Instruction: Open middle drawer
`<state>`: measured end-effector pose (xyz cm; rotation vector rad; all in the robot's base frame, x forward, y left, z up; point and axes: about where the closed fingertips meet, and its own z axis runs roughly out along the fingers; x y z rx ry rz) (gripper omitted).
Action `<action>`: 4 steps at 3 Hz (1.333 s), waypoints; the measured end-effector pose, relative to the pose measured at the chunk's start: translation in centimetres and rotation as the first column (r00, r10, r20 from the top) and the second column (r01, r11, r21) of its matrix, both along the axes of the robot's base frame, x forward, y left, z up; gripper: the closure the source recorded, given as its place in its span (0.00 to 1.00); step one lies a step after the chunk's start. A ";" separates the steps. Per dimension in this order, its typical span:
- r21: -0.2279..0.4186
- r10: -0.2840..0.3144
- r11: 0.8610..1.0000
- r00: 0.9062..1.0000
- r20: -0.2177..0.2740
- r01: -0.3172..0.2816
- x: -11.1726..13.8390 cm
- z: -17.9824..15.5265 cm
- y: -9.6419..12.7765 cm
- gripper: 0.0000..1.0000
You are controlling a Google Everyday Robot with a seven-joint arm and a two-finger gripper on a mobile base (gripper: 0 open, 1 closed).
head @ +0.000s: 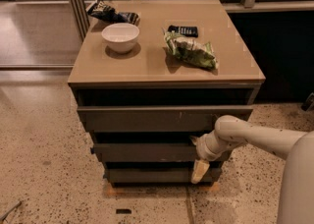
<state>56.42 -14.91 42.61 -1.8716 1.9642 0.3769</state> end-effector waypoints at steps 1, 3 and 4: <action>0.016 0.001 1.000 0.997 -0.081 0.000 -1.6 0.8 0.0 0.00; 0.053 0.038 0.998 0.977 -0.212 -0.027 -4.7 0.9 0.6 0.00; 0.068 0.057 0.997 0.963 -0.262 -0.041 -6.7 1.5 0.6 0.00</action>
Offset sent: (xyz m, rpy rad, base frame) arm -0.0461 0.0025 0.0150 0.0552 0.2296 0.0222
